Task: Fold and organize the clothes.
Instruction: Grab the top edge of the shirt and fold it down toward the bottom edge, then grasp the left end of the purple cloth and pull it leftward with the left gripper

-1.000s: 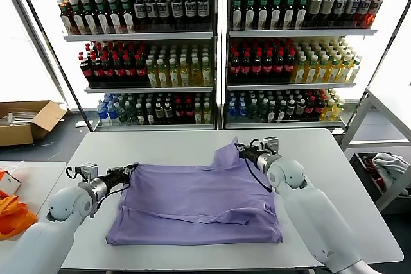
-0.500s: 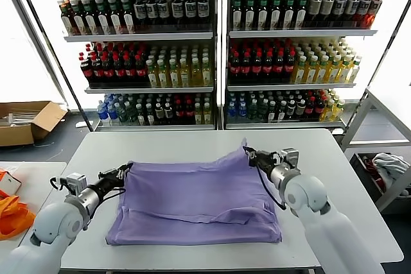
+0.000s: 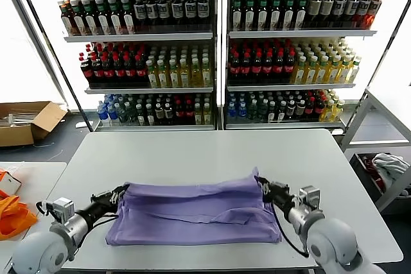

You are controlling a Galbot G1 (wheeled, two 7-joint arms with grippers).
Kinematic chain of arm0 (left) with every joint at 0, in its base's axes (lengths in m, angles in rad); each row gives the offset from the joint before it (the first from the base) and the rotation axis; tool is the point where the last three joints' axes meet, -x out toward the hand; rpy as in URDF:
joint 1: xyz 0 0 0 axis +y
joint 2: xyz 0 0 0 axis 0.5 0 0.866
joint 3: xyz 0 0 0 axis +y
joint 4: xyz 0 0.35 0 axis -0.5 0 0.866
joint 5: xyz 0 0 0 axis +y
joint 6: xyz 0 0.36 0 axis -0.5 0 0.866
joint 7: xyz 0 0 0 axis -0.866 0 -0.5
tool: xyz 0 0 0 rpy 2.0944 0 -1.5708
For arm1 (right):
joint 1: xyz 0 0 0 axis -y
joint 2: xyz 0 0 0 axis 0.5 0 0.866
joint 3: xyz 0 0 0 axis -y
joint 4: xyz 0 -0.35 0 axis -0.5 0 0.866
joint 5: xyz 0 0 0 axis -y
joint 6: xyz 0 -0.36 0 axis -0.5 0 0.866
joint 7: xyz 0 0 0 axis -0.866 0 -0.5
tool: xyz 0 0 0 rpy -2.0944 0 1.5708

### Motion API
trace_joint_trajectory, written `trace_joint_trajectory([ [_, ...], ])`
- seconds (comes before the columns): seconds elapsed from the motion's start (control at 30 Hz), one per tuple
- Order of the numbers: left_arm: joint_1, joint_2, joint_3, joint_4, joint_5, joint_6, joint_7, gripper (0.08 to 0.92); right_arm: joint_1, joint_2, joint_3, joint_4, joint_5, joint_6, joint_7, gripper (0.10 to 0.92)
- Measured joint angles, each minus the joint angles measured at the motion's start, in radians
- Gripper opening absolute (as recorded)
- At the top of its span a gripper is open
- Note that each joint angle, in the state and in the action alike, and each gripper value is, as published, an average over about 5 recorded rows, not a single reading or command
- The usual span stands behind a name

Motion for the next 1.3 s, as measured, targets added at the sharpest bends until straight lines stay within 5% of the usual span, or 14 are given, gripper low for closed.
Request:
trace_joint_trajectory([
  [0.23, 0.069, -0.002, -0.048, -0.040, 0.029, 0.028, 0.020, 0.142, -0.089, 0.003, 0.044, 0.056, -0.047, 0.004, -0.006, 0.303],
  [0.5, 0.132, -0.013, -0.112, -0.090, 0.030, 0.042, -0.003, 0.375, -0.163, 0.032, 0.141, 0.076, -0.083, 0.080, -0.034, 0.537],
  [0.8, 0.176, -0.094, -0.112, -0.130, 0.029, -0.024, -0.131, 0.635, -0.243, 0.090, 0.272, 0.076, -0.129, 0.242, -0.124, 0.784],
  [1.03, 0.170, -0.210, -0.052, -0.125, 0.069, -0.045, -0.248, 0.805, -0.295, 0.138, 0.321, 0.077, -0.159, 0.319, -0.162, 0.822],
  [1.3, 0.140, -0.311, 0.017, -0.107, 0.099, -0.028, -0.388, 0.812, -0.321, 0.157, 0.362, 0.071, -0.130, 0.350, -0.182, 0.823],
])
